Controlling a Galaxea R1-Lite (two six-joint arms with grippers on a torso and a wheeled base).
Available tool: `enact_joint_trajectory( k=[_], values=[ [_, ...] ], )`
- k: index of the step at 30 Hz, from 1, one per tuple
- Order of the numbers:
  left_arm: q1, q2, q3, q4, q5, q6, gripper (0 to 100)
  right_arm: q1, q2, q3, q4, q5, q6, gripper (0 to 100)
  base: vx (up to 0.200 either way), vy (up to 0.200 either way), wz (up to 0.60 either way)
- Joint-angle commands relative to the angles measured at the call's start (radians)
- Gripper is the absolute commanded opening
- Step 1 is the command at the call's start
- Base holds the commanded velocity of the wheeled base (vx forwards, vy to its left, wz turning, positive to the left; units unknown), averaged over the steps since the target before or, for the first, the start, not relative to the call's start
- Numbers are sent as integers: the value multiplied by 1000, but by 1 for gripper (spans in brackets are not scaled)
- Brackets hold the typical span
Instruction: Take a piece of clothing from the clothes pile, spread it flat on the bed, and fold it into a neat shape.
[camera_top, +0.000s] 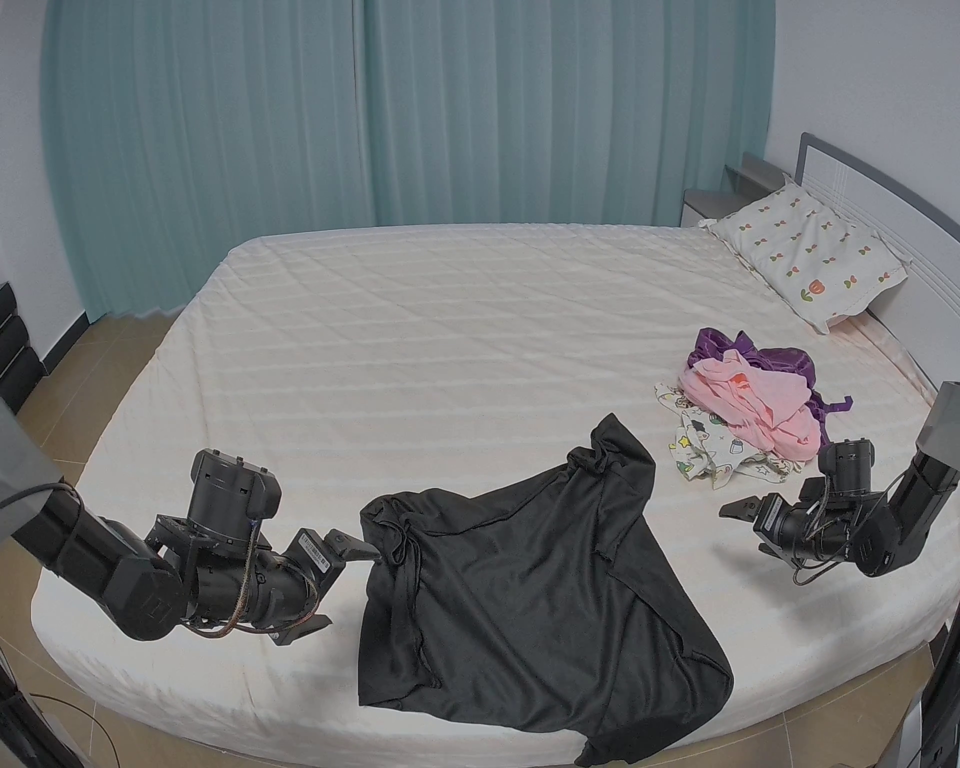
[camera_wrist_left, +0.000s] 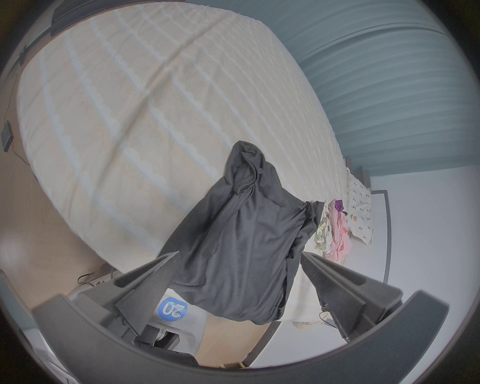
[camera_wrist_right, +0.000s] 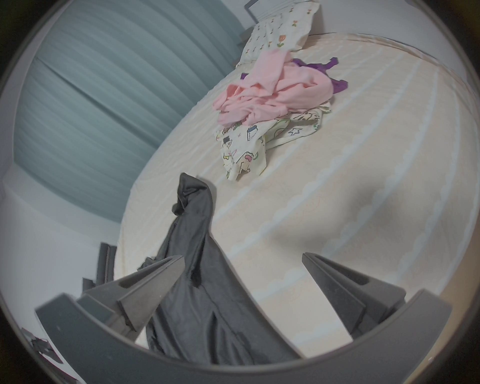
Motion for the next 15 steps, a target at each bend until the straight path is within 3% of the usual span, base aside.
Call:
enact_joint_trajectory(
  k=[1, 3, 8, 15],
  values=[
    [0, 49, -16, -2, 5, 2, 100, 46, -25, 55, -52, 6, 52, 100, 0, 0, 0],
    [6, 96, -70, -17, 17, 2, 100, 89, -23, 90, -104, 14, 104, 100, 0, 0, 0],
    [7, 182, -194, -11, 65, 7, 100, 143, -20, 129, -168, 12, 132, 100, 0, 0, 0],
    [10, 400, -452, 41, 187, 172, 100, 160, 5, 167, -251, 11, 149, 100, 0, 0, 0]
  ],
)
